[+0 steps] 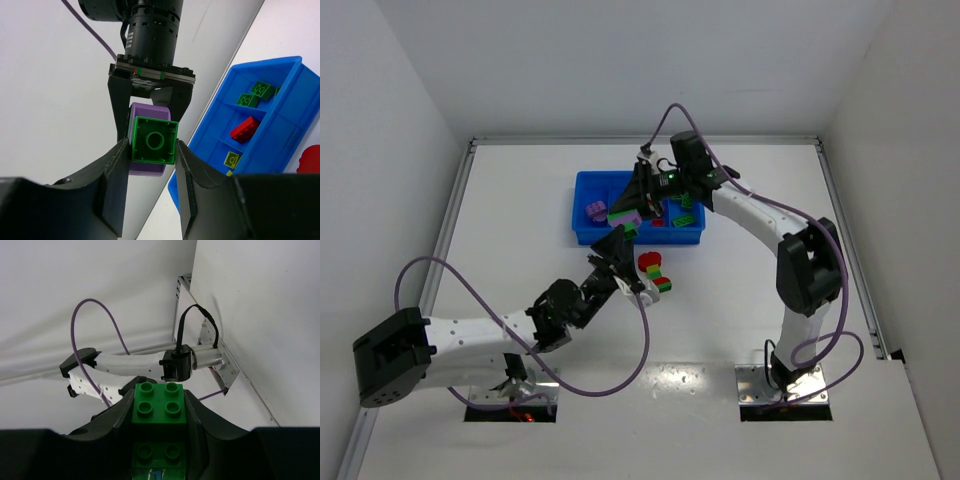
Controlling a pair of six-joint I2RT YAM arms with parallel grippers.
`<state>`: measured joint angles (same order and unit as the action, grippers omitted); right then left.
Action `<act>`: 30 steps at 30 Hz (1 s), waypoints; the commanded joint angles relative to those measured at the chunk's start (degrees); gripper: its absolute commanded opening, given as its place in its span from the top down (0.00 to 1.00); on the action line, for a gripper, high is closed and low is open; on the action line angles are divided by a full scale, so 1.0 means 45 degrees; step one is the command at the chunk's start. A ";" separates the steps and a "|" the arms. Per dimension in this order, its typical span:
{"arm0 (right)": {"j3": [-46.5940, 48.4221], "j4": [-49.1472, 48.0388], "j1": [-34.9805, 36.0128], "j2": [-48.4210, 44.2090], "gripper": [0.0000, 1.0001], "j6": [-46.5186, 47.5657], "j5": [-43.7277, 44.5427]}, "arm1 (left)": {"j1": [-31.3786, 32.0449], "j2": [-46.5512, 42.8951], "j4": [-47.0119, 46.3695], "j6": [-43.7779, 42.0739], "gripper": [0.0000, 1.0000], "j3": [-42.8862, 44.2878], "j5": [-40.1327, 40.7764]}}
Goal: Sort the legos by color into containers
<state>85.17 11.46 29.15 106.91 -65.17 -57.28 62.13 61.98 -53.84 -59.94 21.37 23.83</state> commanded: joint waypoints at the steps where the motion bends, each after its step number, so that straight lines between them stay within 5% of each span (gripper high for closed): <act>1: 0.0098 -0.0867 0.0418 -0.0126 1.00 -0.0478 -0.1002 | -0.0154 0.0134 -0.0456 0.0352 0.78 0.0350 0.0074; 7: 0.0098 -0.1122 0.0535 -0.0010 1.00 -0.0772 -0.1256 | 0.0041 0.0134 -0.0710 0.0352 1.00 0.0097 0.0074; 22: 0.1737 -0.1376 -0.1396 0.1025 1.00 -0.0909 -0.0026 | 0.2462 -0.2034 0.3214 0.3123 1.00 0.0387 -0.1273; 30: 0.1912 0.2426 -0.4968 0.0052 1.00 0.2893 0.3106 | 0.1216 -0.0396 0.5027 0.6537 1.00 0.3407 -0.1719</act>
<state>90.72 14.24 14.06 111.28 -60.47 -51.96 70.46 58.06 -33.82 -40.60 28.42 18.50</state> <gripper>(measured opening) 0.370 0.419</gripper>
